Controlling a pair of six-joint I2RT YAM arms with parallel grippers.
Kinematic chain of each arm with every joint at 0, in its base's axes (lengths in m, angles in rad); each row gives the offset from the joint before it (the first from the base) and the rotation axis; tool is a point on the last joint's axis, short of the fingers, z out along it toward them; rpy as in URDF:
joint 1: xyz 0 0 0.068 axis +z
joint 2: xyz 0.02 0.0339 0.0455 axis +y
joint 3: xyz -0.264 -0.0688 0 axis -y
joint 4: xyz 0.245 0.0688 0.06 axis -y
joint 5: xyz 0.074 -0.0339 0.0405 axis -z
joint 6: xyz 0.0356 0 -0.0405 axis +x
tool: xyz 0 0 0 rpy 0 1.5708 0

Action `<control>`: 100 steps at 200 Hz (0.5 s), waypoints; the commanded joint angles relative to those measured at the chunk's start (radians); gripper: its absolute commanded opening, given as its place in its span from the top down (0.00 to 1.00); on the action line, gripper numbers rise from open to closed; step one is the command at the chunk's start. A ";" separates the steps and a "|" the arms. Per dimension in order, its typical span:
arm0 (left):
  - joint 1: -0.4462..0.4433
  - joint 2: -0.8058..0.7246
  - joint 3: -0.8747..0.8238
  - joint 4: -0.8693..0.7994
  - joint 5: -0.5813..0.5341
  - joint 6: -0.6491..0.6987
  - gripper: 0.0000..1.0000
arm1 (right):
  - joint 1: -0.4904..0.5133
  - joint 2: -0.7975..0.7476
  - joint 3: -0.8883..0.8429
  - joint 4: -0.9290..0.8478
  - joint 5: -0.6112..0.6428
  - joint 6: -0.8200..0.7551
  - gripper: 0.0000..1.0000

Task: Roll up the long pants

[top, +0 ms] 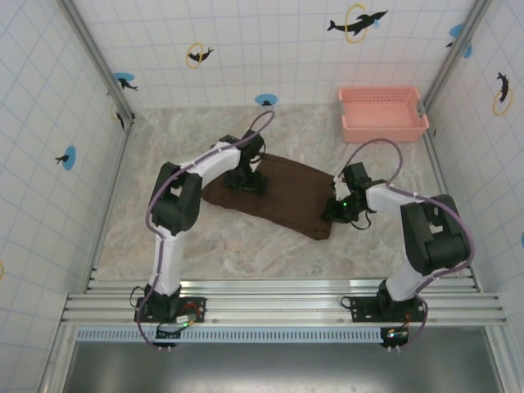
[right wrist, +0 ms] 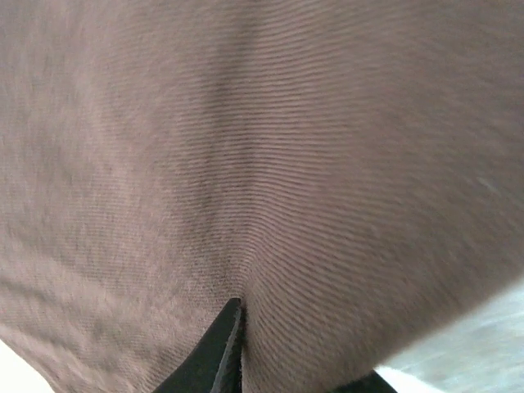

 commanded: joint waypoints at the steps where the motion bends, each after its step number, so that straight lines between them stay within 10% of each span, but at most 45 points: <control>1: 0.033 0.166 0.093 -0.042 -0.018 0.040 0.03 | 0.110 -0.055 -0.035 -0.035 0.045 0.073 0.78; 43: 0.049 0.359 0.471 -0.096 0.052 0.034 0.03 | 0.305 -0.097 -0.064 0.027 0.144 0.227 0.75; 70: 0.049 0.522 0.735 -0.077 0.174 -0.047 0.03 | 0.445 -0.055 -0.041 0.137 0.159 0.347 0.48; 100: 0.060 0.579 0.710 0.157 0.350 -0.160 0.03 | 0.589 0.104 0.127 0.145 0.127 0.386 0.44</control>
